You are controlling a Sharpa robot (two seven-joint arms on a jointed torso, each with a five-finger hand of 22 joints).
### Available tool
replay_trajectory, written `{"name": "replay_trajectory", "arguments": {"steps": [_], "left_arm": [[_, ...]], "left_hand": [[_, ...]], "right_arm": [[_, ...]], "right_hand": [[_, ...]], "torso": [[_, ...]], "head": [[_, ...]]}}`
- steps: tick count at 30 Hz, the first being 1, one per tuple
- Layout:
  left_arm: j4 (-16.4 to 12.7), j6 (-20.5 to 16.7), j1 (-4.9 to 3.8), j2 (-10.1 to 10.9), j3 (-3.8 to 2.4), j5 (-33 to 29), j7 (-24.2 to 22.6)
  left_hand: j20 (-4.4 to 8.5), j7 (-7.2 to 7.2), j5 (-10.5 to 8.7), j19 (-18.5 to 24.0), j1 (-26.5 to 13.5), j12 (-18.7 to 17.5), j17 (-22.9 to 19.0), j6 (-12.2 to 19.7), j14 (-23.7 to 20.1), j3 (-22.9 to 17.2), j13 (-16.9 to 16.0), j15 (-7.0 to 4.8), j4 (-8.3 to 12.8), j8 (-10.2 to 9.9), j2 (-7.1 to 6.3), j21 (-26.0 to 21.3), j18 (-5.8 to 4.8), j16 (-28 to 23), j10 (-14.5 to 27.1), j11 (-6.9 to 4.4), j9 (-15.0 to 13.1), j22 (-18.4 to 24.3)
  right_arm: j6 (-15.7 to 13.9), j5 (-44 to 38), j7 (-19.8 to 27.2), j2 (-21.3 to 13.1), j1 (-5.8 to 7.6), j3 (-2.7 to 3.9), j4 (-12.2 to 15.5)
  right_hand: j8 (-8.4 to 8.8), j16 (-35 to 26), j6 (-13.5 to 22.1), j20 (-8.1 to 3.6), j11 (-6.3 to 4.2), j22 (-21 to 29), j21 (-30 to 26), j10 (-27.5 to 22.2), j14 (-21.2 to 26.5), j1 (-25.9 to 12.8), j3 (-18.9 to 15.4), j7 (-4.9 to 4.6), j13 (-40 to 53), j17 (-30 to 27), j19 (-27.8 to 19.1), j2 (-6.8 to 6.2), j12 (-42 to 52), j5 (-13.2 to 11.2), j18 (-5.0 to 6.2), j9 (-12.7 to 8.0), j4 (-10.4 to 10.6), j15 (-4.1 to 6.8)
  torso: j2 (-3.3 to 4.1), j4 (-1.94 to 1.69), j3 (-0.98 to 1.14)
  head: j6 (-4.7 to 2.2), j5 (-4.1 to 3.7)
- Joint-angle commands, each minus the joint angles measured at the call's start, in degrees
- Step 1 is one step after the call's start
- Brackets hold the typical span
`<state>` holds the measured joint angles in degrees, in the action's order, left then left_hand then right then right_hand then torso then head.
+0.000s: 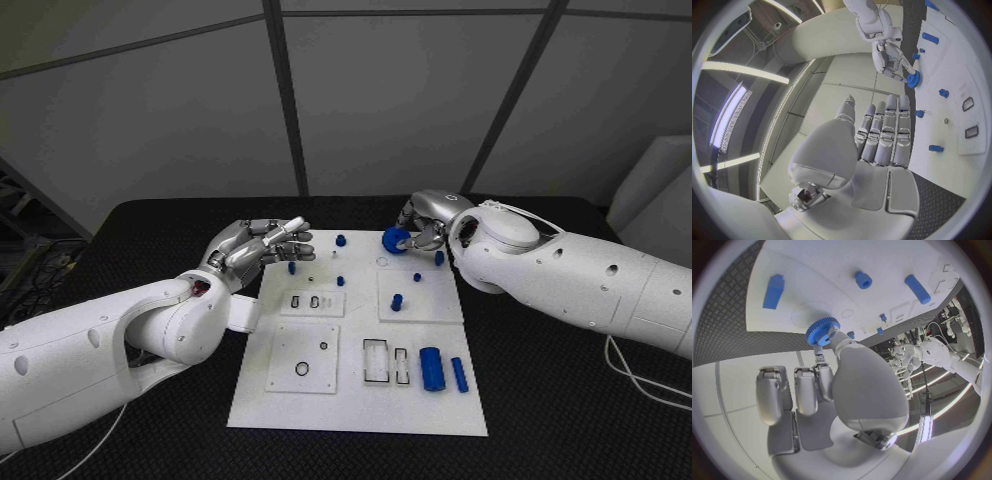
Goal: Assemble the parts on the task board
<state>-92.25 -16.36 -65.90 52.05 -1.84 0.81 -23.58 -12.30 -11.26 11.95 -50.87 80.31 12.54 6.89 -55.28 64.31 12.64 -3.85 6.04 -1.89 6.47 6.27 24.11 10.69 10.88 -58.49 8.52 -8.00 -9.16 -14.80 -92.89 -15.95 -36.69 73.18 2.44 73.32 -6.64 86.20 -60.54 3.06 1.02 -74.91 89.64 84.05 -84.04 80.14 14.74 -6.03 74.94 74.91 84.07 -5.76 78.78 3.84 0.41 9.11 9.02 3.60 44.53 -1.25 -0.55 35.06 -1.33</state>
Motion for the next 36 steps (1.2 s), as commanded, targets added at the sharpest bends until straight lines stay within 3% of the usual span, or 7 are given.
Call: {"name": "replay_trajectory", "arguments": {"steps": [1,9,13,25,36], "left_arm": [[0.0,0.9,-0.04,0.0,-0.05,0.0,0.0],[0.1,1.0,-0.04,-0.1,-0.05,0.0,0.0],[0.0,1.1,-0.04,-0.1,-0.05,0.0,0.0],[0.1,1.1,-0.06,-0.3,-0.05,0.0,0.1],[0.1,1.1,-0.08,-0.4,-0.06,0.0,0.1]], "left_hand": [[-0.02,-0.09,0.18,-0.3,-0.1,-0.3,0.1,-0.2,0.4,0.1,0.0,0.09,0.4,-0.4,0.7,0.3,-0.28,-0.4,-0.2,0.02,0.1,0.1],[-0.02,-0.1,0.18,-0.3,-0.1,-0.3,0.1,-0.2,0.4,0.1,0.0,0.1,0.5,-0.4,0.7,0.3,-0.28,-0.4,-0.2,0.03,0.1,0.1],[-0.02,-0.1,0.18,-0.3,-0.1,-0.3,0.1,-0.2,0.4,0.1,0.0,0.1,0.5,-0.4,0.7,0.3,-0.28,-0.4,-0.2,0.03,0.1,0.1],[-0.02,-0.1,0.18,-0.3,-0.1,-0.3,0.1,-0.2,0.4,0.1,0.0,0.1,0.5,-0.4,0.7,0.3,-0.28,-0.4,-0.2,0.03,0.1,0.1],[-0.02,-0.1,0.18,-0.3,-0.1,-0.3,0.1,-0.2,0.4,0.1,0.0,0.1,0.5,-0.4,0.7,0.3,-0.28,-0.4,-0.2,0.03,0.1,0.1]], "right_arm": [[-3.3,-2.2,0.8,0.0,0.12,0.04,1.8],[-4.4,-5.9,-0.4,2.1,0.13,0.04,4.4],[-4.5,-6.9,-0.7,3.7,0.13,0.03,4.4],[-3.7,-7.9,-0.9,9.5,-0.43,-0.38,1.2],[-2.5,-8.0,-0.3,12.5,-1.04,-0.64,-2.2]], "right_hand": [[0.07,0.3,-1.2,-0.42,-0.34,-15.1,0.4,1.6,-4.4,-0.2,0.0,0.82,6.1,7.7,5.9,0.34,0.3,0.4,-0.41,1.2,-0.3,0.38],[0.35,0.3,-1.4,-0.54,-0.4,-15.1,0.4,1.6,-4.4,-0.5,0.2,0.86,6.2,7.8,5.9,0.57,0.3,1.3,-0.41,1.3,-0.9,0.45],[0.82,0.3,-1.5,-0.63,-0.42,-15.1,0.4,1.6,-4.4,-1.0,0.5,0.86,6.3,7.8,5.9,0.61,0.3,3.4,-0.41,1.5,-1.5,0.5],[1.18,0.3,-1.6,-0.65,-0.42,-15.1,0.4,1.7,-4.3,-1.4,0.7,0.86,6.5,7.7,5.9,0.6,0.4,4.5,-0.41,1.7,-2.0,0.52],[1.21,0.2,-1.6,-0.66,-0.41,-15.1,0.4,1.7,-4.3,-1.5,0.7,0.85,6.5,7.7,5.9,0.61,0.4,4.5,-0.41,1.7,-2.0,0.52]], "torso": [[-0.02,-0.04,0.0],[0.05,-0.15,-0.01],[0.05,-0.2,-0.09],[0.04,-0.1,-0.05],[0.05,-0.07,-0.01]], "head": [[-0.07,0.0],[-0.04,0.32],[-0.07,0.32],[0.05,0.94],[0.26,1.18]]}}
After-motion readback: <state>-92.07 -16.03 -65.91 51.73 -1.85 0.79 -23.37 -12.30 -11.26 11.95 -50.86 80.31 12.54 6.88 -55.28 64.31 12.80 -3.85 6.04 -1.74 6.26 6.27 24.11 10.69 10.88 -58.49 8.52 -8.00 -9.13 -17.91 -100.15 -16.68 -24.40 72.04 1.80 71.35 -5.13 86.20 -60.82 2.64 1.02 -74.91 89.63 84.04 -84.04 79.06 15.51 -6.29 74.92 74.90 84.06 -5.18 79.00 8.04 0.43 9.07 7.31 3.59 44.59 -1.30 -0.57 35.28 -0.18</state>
